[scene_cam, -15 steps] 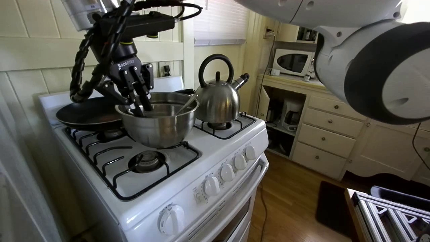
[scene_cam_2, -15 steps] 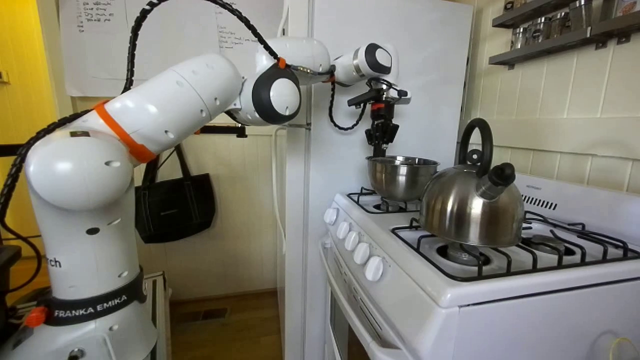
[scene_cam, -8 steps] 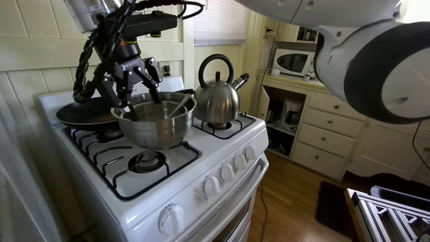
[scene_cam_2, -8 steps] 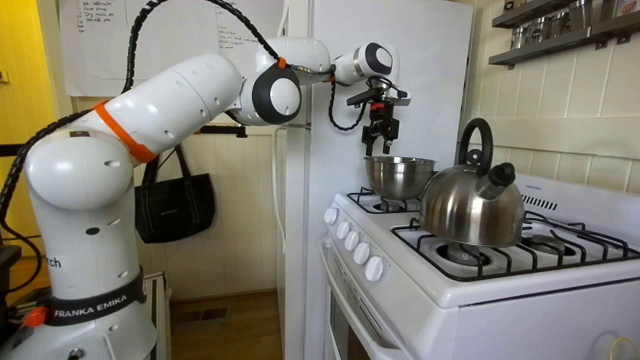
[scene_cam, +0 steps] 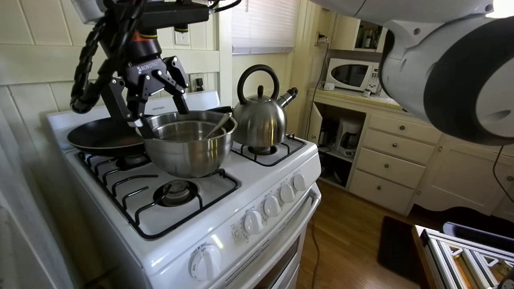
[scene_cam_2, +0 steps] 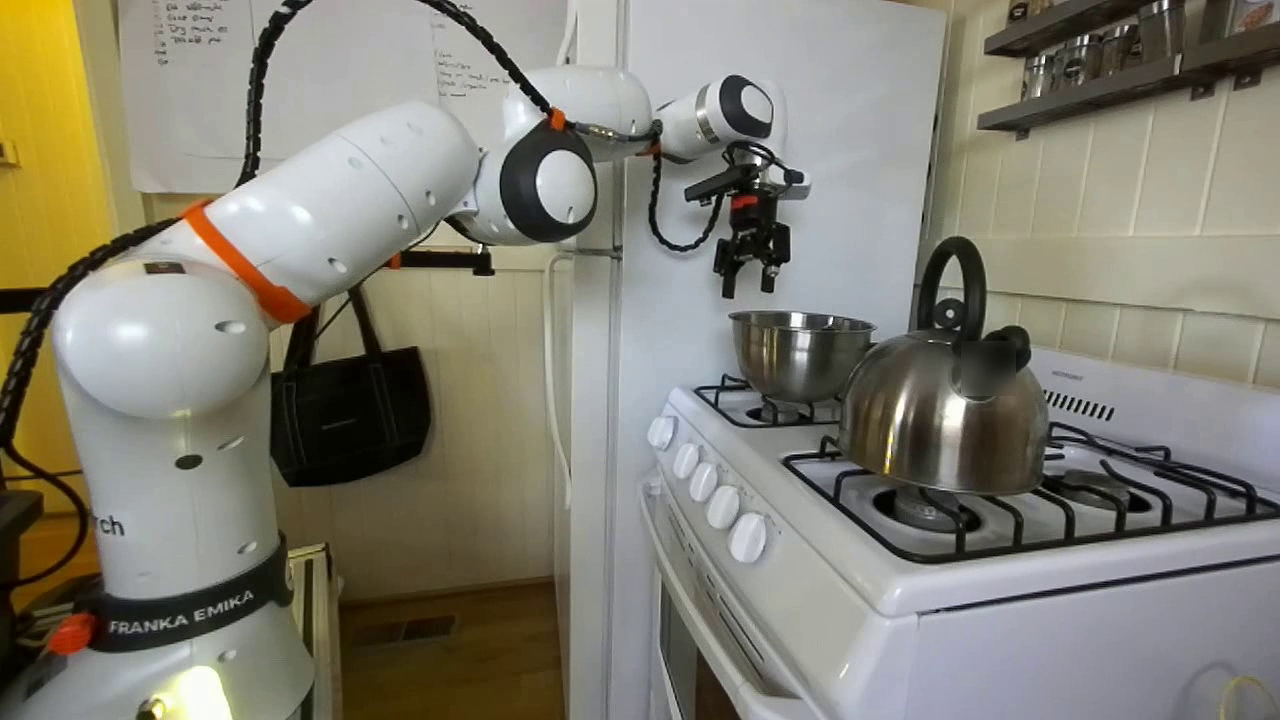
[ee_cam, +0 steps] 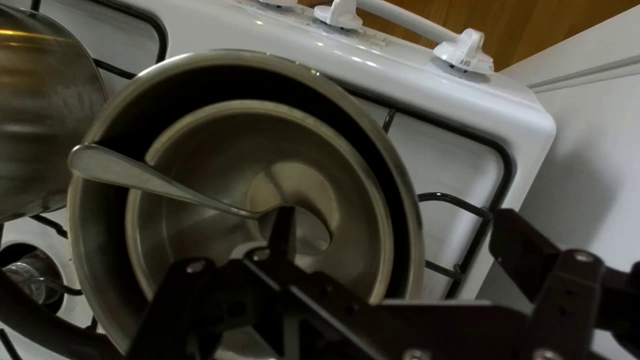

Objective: Put the smaller silver bowl inside the bigger silver bowl

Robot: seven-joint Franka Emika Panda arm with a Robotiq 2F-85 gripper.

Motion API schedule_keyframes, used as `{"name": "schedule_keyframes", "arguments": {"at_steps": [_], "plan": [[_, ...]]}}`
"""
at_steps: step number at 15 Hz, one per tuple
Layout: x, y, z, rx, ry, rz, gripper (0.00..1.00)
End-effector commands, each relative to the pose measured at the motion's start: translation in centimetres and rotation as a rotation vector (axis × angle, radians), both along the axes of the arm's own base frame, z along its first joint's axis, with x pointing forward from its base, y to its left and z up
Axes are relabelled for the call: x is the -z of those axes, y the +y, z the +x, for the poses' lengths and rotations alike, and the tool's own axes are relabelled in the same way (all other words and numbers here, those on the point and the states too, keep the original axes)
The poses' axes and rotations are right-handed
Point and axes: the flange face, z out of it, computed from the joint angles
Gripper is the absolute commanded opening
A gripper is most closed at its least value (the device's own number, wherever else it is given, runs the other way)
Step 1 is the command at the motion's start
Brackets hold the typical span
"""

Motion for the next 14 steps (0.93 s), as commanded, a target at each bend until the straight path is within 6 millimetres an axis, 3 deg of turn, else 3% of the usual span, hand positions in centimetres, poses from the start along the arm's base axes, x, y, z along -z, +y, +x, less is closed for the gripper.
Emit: {"name": "schedule_keyframes", "arguments": {"at_steps": [1,4,12,13,14], "plan": [[-1.2,0.4,-0.6,-0.016,-0.002,-0.019,1.0],[-3.3,0.1,-0.4,0.01,-0.084,-0.007,1.0],[-15.3,-4.5,-3.9,0.426,-0.333,0.018,1.0],[-13.6,-4.0,-3.4,0.349,-0.29,-0.009,1.0],[-14.8,-4.4,-3.9,0.378,-0.312,-0.003,1.0]]}}
